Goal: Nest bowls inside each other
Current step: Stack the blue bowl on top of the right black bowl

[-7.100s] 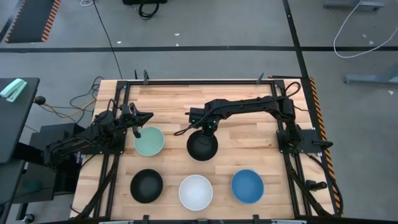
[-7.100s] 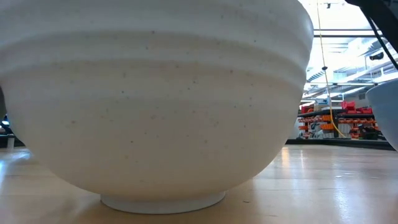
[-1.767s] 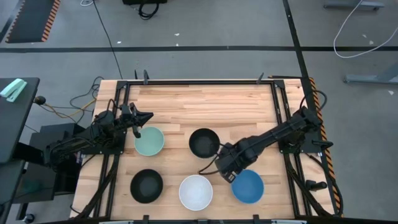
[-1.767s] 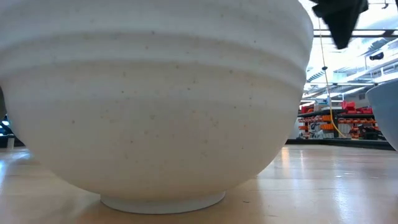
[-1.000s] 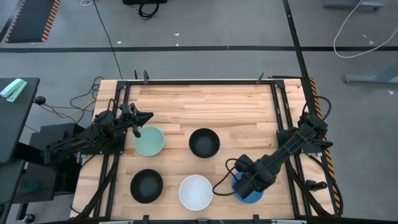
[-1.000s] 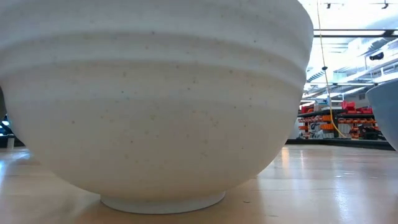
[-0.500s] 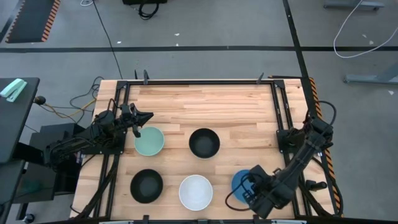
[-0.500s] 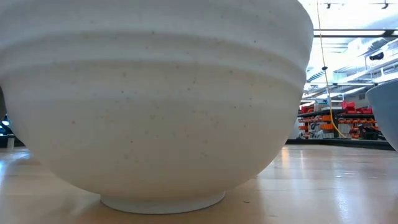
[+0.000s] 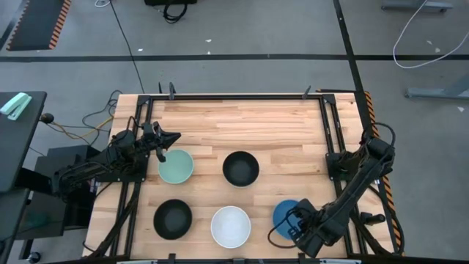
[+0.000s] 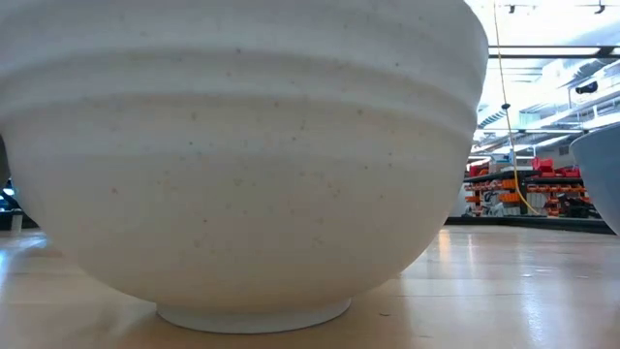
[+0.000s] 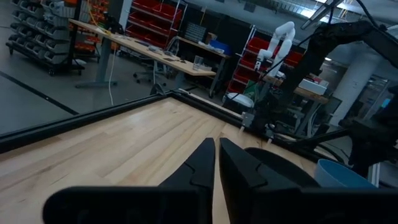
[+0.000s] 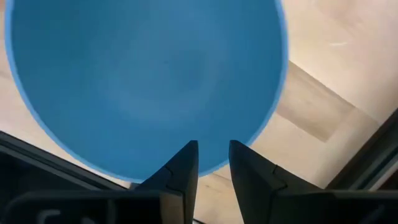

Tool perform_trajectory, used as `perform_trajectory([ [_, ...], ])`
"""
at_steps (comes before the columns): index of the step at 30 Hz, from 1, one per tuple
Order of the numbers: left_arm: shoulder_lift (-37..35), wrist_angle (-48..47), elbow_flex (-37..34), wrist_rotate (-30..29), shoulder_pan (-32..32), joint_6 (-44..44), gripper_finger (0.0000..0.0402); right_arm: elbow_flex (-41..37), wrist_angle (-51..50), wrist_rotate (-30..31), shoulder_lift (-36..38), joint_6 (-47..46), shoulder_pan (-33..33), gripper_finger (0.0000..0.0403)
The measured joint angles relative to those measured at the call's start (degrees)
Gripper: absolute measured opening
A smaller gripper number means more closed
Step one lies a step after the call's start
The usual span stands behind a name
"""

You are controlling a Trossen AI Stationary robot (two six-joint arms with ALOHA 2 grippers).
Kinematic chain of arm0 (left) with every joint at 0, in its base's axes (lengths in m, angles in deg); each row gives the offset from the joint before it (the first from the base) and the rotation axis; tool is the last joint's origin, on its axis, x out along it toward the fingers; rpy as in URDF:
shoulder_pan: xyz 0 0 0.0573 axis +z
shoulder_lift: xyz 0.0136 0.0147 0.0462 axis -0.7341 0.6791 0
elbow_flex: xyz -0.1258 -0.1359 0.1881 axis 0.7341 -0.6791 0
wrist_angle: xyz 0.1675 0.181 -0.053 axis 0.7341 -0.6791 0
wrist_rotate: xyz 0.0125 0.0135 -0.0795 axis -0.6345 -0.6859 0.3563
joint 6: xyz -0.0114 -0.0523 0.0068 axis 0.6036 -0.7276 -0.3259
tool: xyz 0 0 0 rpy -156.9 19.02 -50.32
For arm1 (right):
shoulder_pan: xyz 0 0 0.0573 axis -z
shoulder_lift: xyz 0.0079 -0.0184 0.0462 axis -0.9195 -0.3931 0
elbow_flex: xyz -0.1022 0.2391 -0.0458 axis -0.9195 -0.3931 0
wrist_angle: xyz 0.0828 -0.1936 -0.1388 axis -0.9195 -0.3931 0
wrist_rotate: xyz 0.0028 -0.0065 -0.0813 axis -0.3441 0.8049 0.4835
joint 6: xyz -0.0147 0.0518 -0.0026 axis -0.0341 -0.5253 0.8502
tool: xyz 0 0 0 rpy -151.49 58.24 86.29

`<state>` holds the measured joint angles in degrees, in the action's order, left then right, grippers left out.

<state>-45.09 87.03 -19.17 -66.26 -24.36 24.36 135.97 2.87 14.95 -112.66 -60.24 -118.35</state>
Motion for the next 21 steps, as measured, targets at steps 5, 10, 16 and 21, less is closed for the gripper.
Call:
perform_trajectory([
  [5, 0.0, 0.2, 0.0, 0.1, 0.0, 0.0, 0.0036, -4.9, 1.3, -0.3, 4.1, -1.4, 1.1, 0.0098],
  [10, 0.0, 0.2, 0.0, 0.0, 0.0, 0.0, 0.0029, -13.0, 7.2, -0.3, 9.1, -0.9, 3.3, 0.0098],
  [16, 0.0, 0.2, 0.0, 0.0, 0.0, 0.0, 0.0023, -21.8, 14.2, -0.3, 14.2, 0.0, 5.2, 0.0098],
  [21, 0.0, -0.2, 0.0, 0.0, 0.0, 0.0, 0.0029, -23.9, 15.4, -0.3, 15.9, 0.2, 5.4, 0.0098],
])
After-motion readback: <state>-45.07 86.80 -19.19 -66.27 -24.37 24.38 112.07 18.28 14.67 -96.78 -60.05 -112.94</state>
